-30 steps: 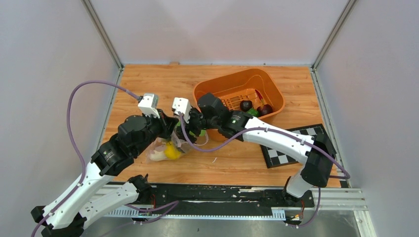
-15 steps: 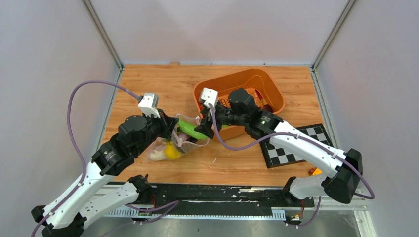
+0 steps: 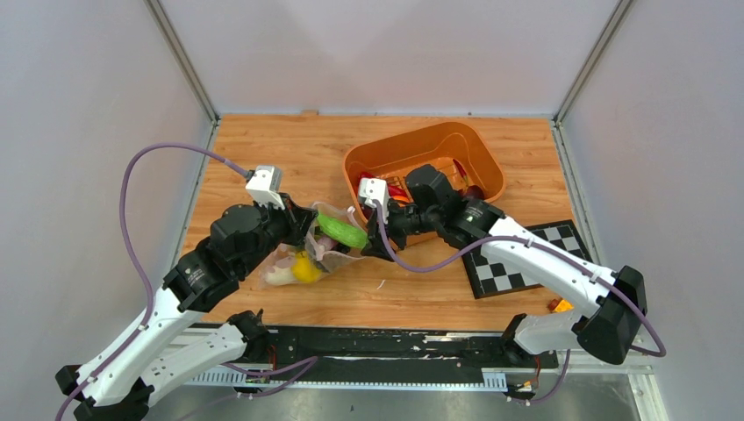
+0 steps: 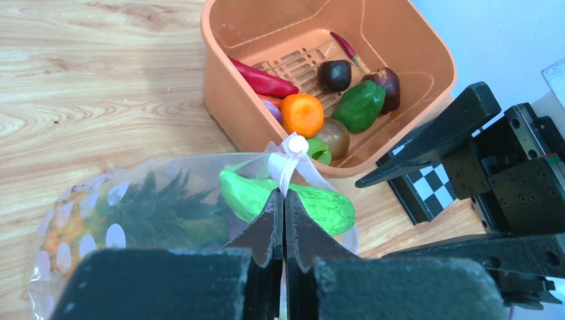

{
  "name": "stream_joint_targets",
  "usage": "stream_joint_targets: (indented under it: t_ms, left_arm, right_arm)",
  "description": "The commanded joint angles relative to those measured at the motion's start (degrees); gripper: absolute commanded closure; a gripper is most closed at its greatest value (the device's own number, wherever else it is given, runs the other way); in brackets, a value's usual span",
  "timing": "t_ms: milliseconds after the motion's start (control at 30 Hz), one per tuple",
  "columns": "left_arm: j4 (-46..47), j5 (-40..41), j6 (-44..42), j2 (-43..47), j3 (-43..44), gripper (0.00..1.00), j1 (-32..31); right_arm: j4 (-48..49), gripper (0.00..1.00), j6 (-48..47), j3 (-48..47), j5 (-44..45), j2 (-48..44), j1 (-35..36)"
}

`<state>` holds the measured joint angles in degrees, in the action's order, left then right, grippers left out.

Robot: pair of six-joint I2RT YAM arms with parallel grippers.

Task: Place the food in the zip-top bag and seal the zipper
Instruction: Place the fake vegetable in the zipper food storage bag.

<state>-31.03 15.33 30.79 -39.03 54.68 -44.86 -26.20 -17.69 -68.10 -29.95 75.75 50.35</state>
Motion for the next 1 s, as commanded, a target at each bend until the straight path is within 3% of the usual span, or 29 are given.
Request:
stream_joint_targets:
  t_ms: [0, 300, 533, 967]
  left_arm:
    - [4.0, 0.3, 0.6, 0.5, 0.5, 0.99, -0.1]
    - [4.1, 0.3, 0.6, 0.4, 0.3, 0.99, -0.1]
    - [4.1, 0.2, 0.6, 0.3, 0.3, 0.99, -0.1]
    - [4.4, -1.2, 0.5, -0.7, 0.4, 0.99, 0.0]
  right_arm:
    - [0.7, 0.38, -1.8, -0.1, 1.4, -0.6, 0.2]
    - [-0.6, 0.43, -2.4, -2.2, 2.2, 4.8, 0.2]
    - [1.8, 0.66, -1.6, -1.8, 3.9, 4.3, 0.1]
    - [4.8, 0.79, 0.8, -0.8, 3.8, -0.9, 0.3]
